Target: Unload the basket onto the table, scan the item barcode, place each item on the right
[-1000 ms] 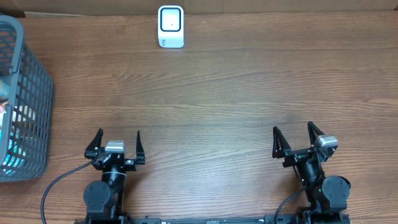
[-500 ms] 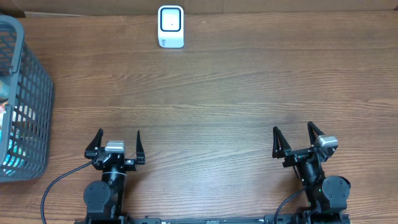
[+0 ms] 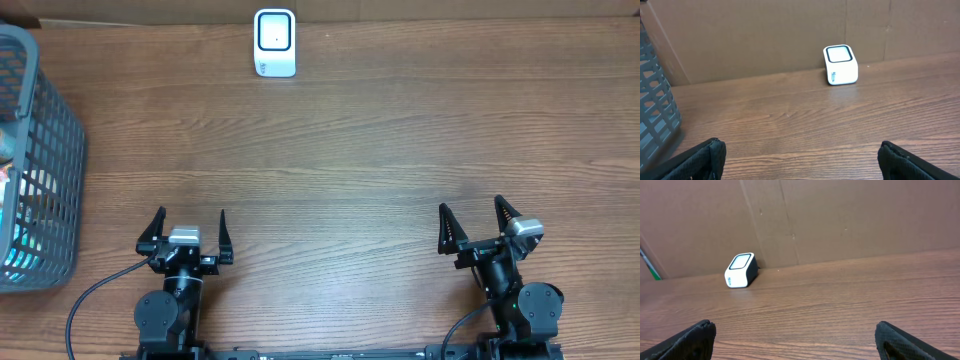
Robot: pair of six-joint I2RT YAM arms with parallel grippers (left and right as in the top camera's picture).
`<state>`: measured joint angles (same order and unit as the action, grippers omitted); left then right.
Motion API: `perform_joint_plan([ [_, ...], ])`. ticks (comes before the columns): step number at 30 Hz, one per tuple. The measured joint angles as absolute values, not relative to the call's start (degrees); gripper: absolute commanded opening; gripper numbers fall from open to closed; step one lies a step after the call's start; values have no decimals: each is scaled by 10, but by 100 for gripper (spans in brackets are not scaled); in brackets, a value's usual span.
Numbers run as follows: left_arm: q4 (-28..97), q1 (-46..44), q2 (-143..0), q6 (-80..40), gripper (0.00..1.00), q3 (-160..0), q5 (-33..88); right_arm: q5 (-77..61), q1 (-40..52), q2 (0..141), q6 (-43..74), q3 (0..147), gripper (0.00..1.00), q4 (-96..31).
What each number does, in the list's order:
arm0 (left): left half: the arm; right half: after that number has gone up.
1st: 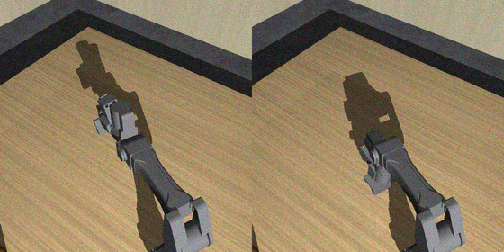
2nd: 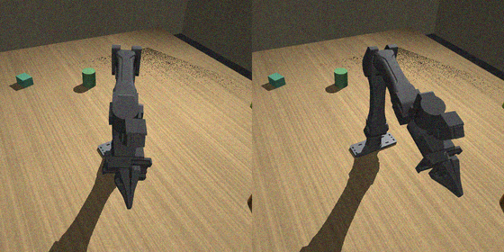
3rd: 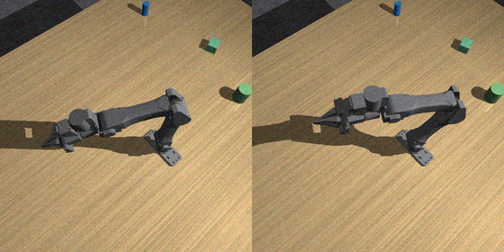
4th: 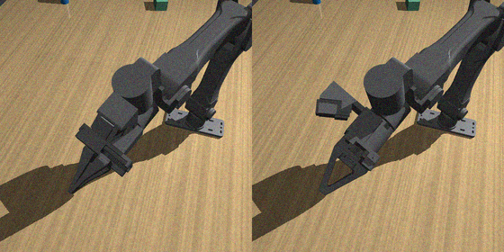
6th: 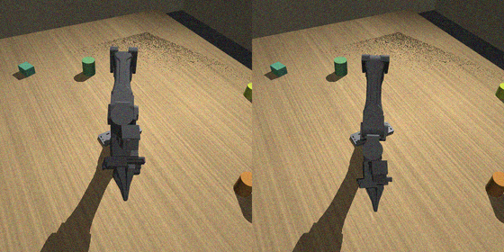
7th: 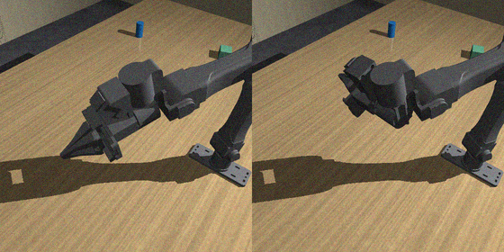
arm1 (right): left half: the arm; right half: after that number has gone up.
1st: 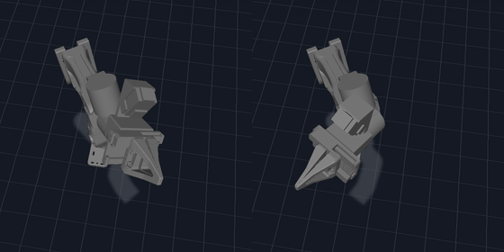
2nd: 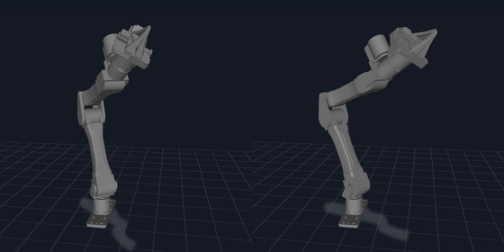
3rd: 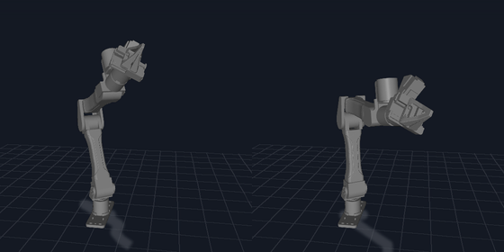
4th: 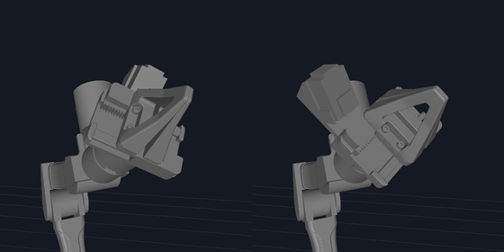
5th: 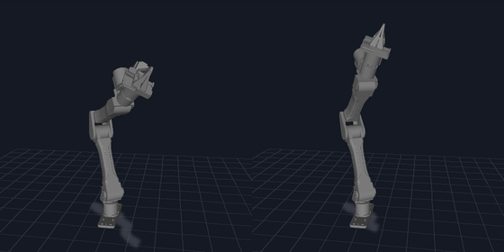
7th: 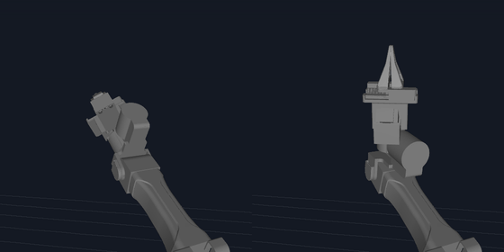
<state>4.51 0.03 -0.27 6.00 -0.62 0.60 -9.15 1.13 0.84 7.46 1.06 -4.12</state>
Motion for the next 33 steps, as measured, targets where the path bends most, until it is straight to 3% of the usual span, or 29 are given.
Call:
perform_joint_plan([
  [33,45,0,-3,33,100,-6,12,-91,11,8,74,11,100,-41],
])
